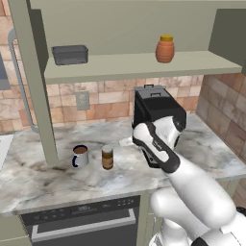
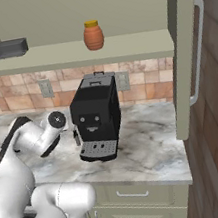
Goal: Pick the cinnamon and honey bottle from the cabinet and place them next to the mug.
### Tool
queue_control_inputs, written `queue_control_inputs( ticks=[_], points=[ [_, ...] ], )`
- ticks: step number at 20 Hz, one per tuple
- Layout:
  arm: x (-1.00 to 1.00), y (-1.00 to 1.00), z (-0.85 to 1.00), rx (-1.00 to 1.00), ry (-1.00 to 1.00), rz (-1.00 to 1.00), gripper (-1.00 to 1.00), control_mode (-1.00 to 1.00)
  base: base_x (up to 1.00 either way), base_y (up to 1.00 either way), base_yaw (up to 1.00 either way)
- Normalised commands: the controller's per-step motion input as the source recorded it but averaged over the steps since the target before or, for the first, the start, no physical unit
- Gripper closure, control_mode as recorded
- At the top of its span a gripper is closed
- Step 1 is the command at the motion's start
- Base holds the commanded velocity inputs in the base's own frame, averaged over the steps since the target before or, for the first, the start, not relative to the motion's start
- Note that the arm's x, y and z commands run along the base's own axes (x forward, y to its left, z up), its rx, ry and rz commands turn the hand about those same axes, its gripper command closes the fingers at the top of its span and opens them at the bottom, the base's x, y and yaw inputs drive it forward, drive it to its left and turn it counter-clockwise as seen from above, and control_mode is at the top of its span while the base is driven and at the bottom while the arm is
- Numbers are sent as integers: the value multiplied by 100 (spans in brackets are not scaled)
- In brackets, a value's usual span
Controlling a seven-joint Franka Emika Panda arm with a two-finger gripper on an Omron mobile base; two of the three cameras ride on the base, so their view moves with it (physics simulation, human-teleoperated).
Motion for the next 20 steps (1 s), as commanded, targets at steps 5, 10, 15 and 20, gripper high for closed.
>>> queue_control_inputs(
  ticks=[5,10,15,20],
  points=[
    [-30,0,78,-1,20,-5,-100,-100,0,0,0],
    [-38,0,75,-6,7,-8,-100,-100,0,0,0],
    [-66,-8,32,-3,0,-12,-100,-100,0,0,0],
    [-60,-30,24,0,0,-18,-100,-100,0,0,0]
  ],
)
